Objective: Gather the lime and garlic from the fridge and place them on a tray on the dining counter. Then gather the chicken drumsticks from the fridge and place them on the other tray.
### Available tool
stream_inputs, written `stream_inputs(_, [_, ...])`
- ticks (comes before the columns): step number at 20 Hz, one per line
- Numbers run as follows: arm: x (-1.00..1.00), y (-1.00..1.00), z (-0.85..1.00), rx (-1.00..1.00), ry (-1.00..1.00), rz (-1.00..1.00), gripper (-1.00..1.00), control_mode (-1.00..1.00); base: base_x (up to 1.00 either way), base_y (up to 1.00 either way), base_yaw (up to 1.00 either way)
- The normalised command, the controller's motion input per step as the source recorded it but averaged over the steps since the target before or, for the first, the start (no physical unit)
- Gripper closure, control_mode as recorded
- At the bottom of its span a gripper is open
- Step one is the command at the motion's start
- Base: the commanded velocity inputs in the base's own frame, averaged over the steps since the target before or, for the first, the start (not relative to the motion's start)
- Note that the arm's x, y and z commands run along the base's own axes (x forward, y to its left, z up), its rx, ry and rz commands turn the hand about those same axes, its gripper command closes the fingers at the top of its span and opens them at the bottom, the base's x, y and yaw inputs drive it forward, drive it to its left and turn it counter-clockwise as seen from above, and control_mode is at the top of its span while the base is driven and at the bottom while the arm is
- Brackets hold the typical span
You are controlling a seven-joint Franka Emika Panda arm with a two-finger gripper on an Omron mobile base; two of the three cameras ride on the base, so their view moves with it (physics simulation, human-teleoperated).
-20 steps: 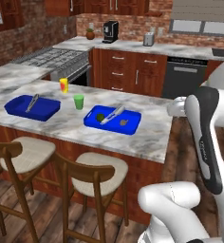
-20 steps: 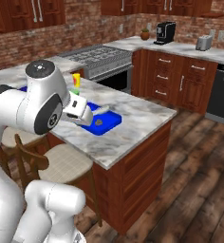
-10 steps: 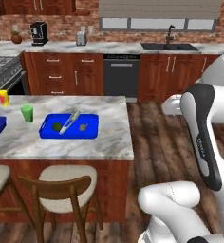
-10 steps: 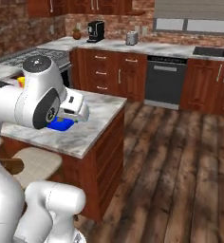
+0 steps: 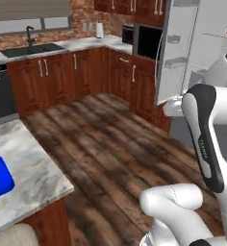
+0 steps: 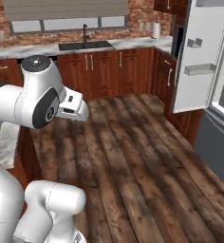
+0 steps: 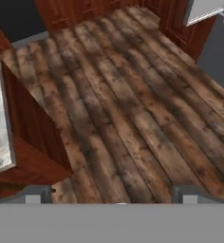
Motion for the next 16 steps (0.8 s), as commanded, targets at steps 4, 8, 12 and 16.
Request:
stream_inputs(4, [0.00, 0.00, 0.00, 0.00, 0.00, 0.00, -1.00, 1.00, 0.00, 0.00, -1.00])
stream_inputs(8, [0.00, 0.00, 0.00, 0.00, 0.00, 0.00, -1.00, 1.00, 0.01, 0.00, -0.99])
stream_inputs(12, [0.00, 0.00, 0.00, 0.00, 0.00, 0.00, -1.00, 1.00, 0.93, 0.60, -0.41])
stream_inputs(16, [0.00, 0.00, 0.00, 0.00, 0.00, 0.00, -1.00, 1.00, 1.00, 0.89, -0.20])
